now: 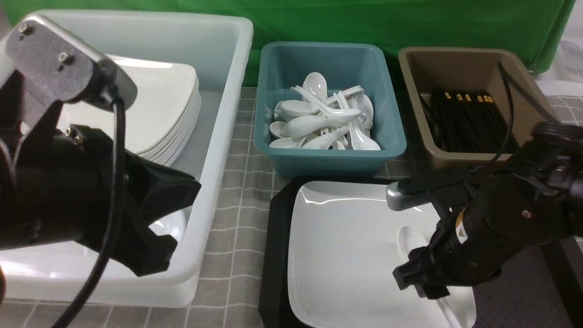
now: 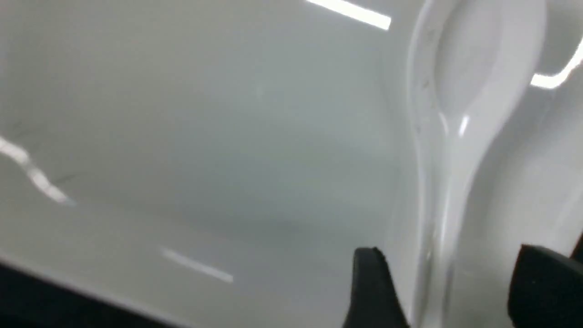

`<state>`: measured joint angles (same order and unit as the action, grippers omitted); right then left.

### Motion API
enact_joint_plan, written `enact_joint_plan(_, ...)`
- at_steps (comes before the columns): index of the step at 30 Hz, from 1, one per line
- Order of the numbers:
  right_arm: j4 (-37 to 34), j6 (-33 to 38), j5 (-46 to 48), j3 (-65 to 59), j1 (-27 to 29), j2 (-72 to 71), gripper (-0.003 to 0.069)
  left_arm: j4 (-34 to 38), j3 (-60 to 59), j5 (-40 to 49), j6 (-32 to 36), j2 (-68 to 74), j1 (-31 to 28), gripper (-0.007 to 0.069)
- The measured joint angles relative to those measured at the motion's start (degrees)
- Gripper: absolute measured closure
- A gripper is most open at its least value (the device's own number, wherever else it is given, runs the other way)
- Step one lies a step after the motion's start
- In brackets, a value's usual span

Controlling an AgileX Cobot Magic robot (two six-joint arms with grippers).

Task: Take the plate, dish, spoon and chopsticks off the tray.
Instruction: Use the right arm to grab a soup spoon from the plate, then use the right arm to put the soup spoon into the small storage box in the middle

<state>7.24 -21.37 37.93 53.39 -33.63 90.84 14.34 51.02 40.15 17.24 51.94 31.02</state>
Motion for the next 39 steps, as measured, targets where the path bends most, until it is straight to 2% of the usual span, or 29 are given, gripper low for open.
enact_joint_plan(9, -0.01, 0.39, -3.65, 0.69, 2.65, 7.96, 0.0244, 0.27, 0.0, 0.0, 0.61, -0.19, 0.0, 0.0619)
enact_joint_plan(12, -0.45, 1.48, -4.04, 0.87, 2.65, 8.26, 0.0318, 0.27, 0.0, 0.0, 0.88, -0.19, 0.0, 0.0619)
enact_joint_plan(13, -0.52, 1.57, -4.1, 0.87, 2.65, 8.26, 0.0318, 0.27, 0.0, 0.0, 0.93, -0.19, 0.0, 0.0619)
enact_joint_plan(14, -0.85, 2.98, -4.37, 0.93, 2.65, 8.26, 0.042, 0.39, 0.0, 0.0, 1.19, -0.19, 0.0, 0.0619)
enact_joint_plan(15, -0.98, 3.41, -4.37, 0.94, 2.65, 8.26, 0.0456, 0.44, 0.0, 0.0, 1.33, -0.19, 0.0, 0.0619)
enact_joint_plan(16, -0.98, 4.26, -4.37, 0.94, 2.65, 8.21, 0.0463, 0.51, 0.0, 0.0, 1.48, -0.19, 0.0, 0.0619)
enact_joint_plan(21, -3.58, 10.1, -0.02, 1.47, 2.44, 5.09, 0.0459, 0.57, 0.0, -0.07, 2.13, -0.77, 0.0, 0.0619)
enact_joint_plan(24, -8.75, 14.91, -0.9, 4.43, 1.71, -0.53, 0.0459, 0.57, 0.0, -1.57, 2.24, -1.64, 0.0, 0.0619)
enact_joint_plan(28, -11.7, 17.92, -12.71, 13.87, 3.47, -3.68, 0.0459, 1.04, 0.0, -4.18, 3.7, -2.03, 0.0, 0.0619)
enact_joint_plan(32, -11.84, 17.69, -25.21, 24.47, 6.84, 4.28, 0.0459, 2.6, 0.0, -4.68, 4.03, -1.81, 0.0, 0.0619)
enact_joint_plan(35, -11.84, 17.69, -29.43, 29.99, 7.93, 11.54, 0.0445, 3.16, 0.0, -5.07, 4.03, -1.81, 0.0, 0.0619)
enact_joint_plan(36, -11.84, 17.64, -30.1, 32.42, 8.21, 13.96, 0.0424, 3.27, 0.0, -5.21, 4.03, -1.81, 0.0, 0.0619)
enact_joint_plan(37, -11.84, 16.97, -29.71, 36.04, 8.66, 18.41, 0.0328, 3.27, 0.0, -5.2, 4.03, -1.74, 0.0, 0.0619)
enact_joint_plan(38, -11.89, 16.53, -28.62, 37.95, 8.85, 20.71, 0.0264, 3.27, 0.0, -5.2, 4.03, -1.74, 0.0, 0.0619)
enact_joint_plan(39, -11.89, 16.53, -28.35, 38.3, 8.91, 21.13, 0.0264, 3.27, 0.0, -5.2, 4.03, -1.74, 0.0, 0.0619)
